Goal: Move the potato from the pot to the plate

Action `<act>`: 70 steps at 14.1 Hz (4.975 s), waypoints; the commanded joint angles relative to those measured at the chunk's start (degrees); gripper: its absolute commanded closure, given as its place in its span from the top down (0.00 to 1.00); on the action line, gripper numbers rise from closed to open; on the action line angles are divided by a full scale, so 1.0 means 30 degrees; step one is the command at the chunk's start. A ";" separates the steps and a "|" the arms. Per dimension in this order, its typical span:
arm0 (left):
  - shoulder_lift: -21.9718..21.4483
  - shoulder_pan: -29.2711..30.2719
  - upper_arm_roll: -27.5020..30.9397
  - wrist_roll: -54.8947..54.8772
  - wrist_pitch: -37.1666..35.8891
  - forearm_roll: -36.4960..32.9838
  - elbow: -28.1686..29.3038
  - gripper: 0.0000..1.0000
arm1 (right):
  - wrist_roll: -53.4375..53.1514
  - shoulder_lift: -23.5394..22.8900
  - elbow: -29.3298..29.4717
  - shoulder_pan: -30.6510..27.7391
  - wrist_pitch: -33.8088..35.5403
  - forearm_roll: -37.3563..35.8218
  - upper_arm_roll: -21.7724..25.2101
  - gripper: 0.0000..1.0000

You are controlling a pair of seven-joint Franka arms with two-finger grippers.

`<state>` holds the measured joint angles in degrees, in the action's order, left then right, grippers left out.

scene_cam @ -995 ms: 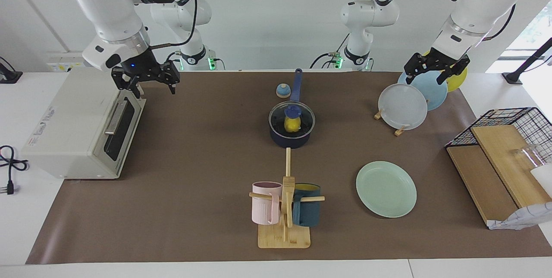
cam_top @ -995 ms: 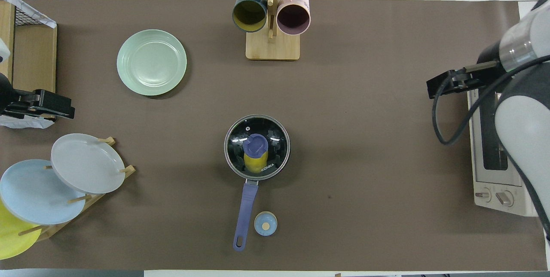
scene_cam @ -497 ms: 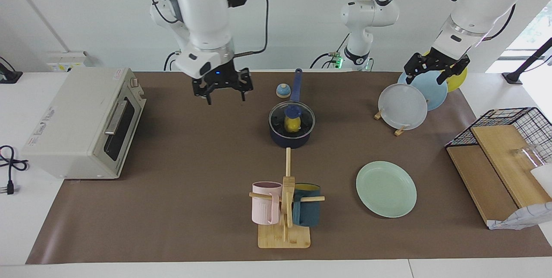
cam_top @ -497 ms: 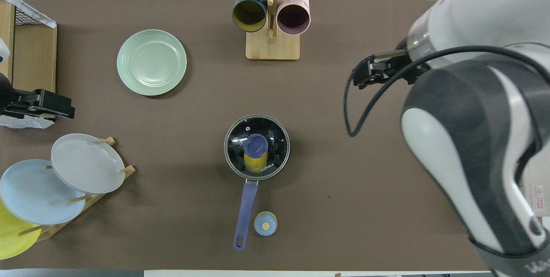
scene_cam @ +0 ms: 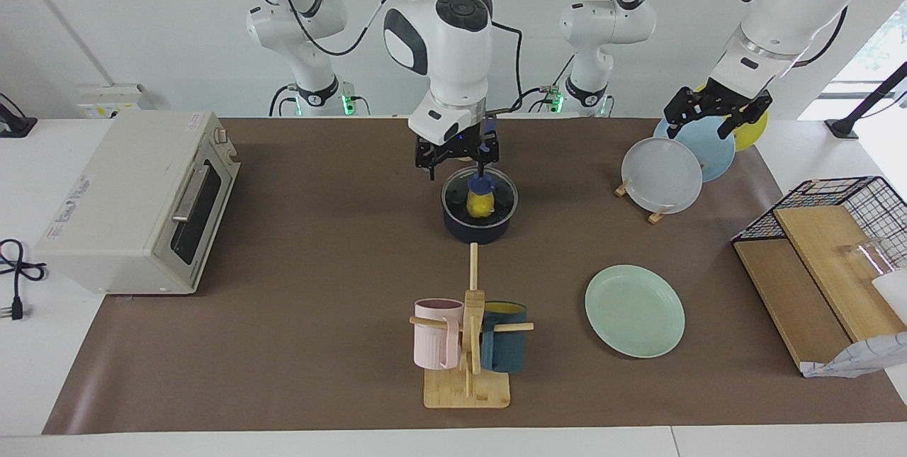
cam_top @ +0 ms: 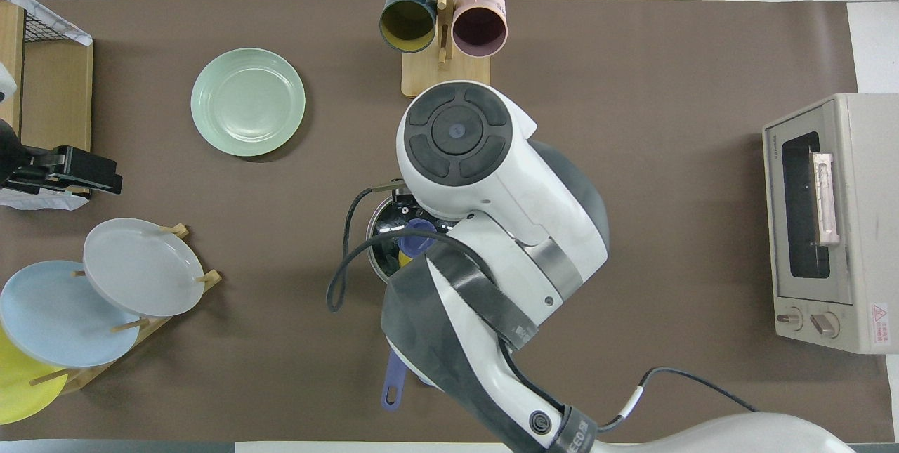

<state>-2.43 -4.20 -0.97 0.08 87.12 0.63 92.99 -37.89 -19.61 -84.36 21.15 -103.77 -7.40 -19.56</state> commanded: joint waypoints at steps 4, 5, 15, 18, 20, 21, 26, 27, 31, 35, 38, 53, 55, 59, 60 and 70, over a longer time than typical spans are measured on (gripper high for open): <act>-0.0421 -0.0093 0.0061 0.0150 -0.0035 -0.0387 0.0381 1.00 | -0.1344 0.0385 -0.3544 0.1239 -0.3402 -0.0753 -0.0042 1.00; -0.0421 -0.0093 0.0061 0.0150 -0.0035 -0.0387 0.0352 1.00 | -0.1346 0.0414 -0.3869 0.1211 -0.3755 -0.0784 -0.0042 1.00; -0.0421 -0.0093 0.0061 0.0150 -0.0035 -0.0387 0.0381 1.00 | -0.1786 0.0444 -0.5278 0.1678 -0.5604 -0.1487 -0.0042 1.00; -0.0421 -0.0093 0.0061 0.0150 -0.0006 -0.0387 0.0381 1.00 | -0.1756 0.0444 -0.5278 0.1680 -0.5634 -0.1516 -0.0042 0.78; -0.0421 -0.0093 0.0061 0.0150 -0.0035 -0.0387 0.0381 1.00 | -0.1727 0.0444 -0.5278 0.1680 -0.5634 -0.1487 -0.0042 0.59; -0.0421 -0.0093 0.0061 0.0150 -0.0035 -0.0387 0.0381 1.00 | -0.1640 0.0444 -0.5278 0.1680 -0.5605 -0.1487 -0.0042 0.48; -0.0421 -0.0093 0.0061 0.0150 -0.0035 -0.0387 0.0381 1.00 | -0.1435 0.0472 -0.4812 0.1593 -0.5196 -0.1487 -0.0042 0.20; -0.0421 -0.0093 0.0061 0.0150 -0.0035 -0.0387 0.0381 1.00 | -0.1318 0.0560 -0.4461 0.1418 -0.4904 -0.1487 -0.0042 0.20; -0.0421 -0.0093 0.0061 0.0150 -0.0035 -0.0387 0.0352 1.00 | 0.0844 0.0765 -0.2877 -0.0451 -0.3028 -0.1370 -0.0013 0.20; -0.0421 -0.0093 0.0061 0.0150 -0.0035 -0.0387 0.0381 1.00 | 0.4853 0.1555 -0.4132 -0.4052 -0.2675 -0.1224 0.0017 0.20; -0.0479 -0.0356 -0.0026 0.0237 -0.0123 -0.0387 0.0293 1.00 | 0.9011 0.2023 -0.5915 -0.7129 -0.3053 -0.1165 -0.0013 0.20; 0.0216 -1.0078 -0.0525 0.7386 0.9771 0.0228 0.7176 1.00 | 1.3419 0.3461 -1.2222 -1.1680 -0.8886 0.0183 0.0134 0.76; 0.1768 -1.0695 -0.0554 0.7823 1.0885 0.0228 0.7178 1.00 | 1.3419 0.3461 -1.2047 -1.1680 -0.8740 0.0212 0.0134 1.00; 0.3326 -1.1226 -0.0554 0.8704 1.2999 0.0257 0.7646 1.00 | 1.3244 0.3432 -0.8221 -1.1417 -0.4272 0.0681 0.0134 1.00; 0.3822 -1.1255 -0.0554 0.9053 1.3408 0.0258 0.7647 1.00 | 1.3215 0.3461 -0.6700 -1.1329 -0.2401 0.0681 0.0134 1.00; 0.5438 -1.1284 -0.0554 1.0052 1.4904 0.2834 0.7705 1.00 | 1.1815 0.6772 -0.3199 -1.0984 0.4593 0.1090 0.0774 1.00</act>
<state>13.10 -37.50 -3.18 29.55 129.12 7.34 115.24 0.03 0.12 -92.61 -13.04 -89.35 -5.28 -18.15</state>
